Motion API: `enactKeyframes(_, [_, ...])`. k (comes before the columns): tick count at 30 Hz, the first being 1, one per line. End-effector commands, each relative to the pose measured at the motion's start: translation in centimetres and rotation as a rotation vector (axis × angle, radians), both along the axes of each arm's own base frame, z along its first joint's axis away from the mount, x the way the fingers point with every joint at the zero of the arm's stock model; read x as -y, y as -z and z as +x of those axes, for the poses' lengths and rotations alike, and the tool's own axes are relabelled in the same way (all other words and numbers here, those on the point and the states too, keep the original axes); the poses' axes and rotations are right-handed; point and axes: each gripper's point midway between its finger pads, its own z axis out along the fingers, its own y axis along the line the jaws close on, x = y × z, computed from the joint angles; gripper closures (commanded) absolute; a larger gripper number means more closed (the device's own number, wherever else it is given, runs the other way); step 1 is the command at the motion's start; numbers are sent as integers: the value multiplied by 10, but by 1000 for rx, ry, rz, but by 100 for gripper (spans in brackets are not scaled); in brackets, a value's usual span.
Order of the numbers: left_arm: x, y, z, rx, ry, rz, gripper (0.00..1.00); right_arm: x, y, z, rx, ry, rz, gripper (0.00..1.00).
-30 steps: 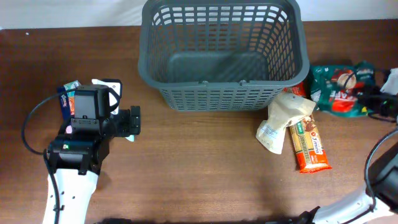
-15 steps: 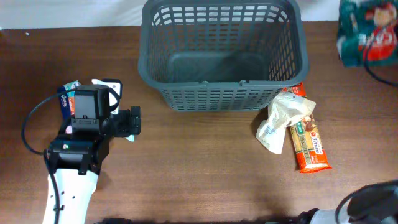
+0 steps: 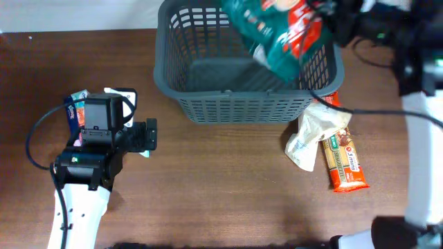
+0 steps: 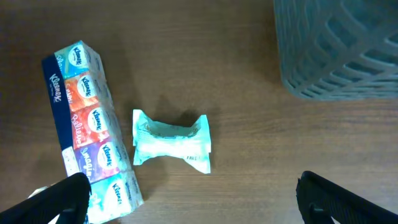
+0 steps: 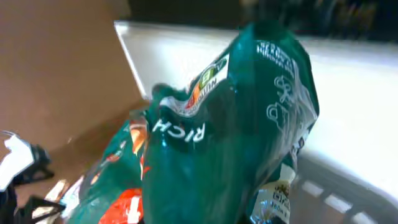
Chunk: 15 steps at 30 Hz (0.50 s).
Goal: Pack container
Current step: 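Lift the Nescafé bag and drop it into the basket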
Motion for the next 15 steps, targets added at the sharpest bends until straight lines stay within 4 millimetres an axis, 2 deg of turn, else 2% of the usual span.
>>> enactKeyframes(1, [0,3,-2,-21,35,18,1,-21,19,13,-18,-55,-21,96])
enactKeyframes(4, [0,5,-5,-34,36,20,1,-28,54,29,-117,-59,-30,96])
enactKeyframes(5, [0,6,-6,-39,36,20,1,-30,68,34,-153,-52,-44,96])
enactKeyframes(6, [0,6,-6,-41,36,20,1,-31,91,41,-209,-27,-82,96])
enactKeyframes(9, [0,6,-6,-41,45,27,1,-28,128,49,-296,22,-155,97])
enactKeyframes(12, [0,6,-6,-41,48,29,1,-24,153,54,-356,67,-213,97])
enactKeyframes(15, [0,6,-6,-42,54,33,1,-23,157,54,-362,73,-226,96])
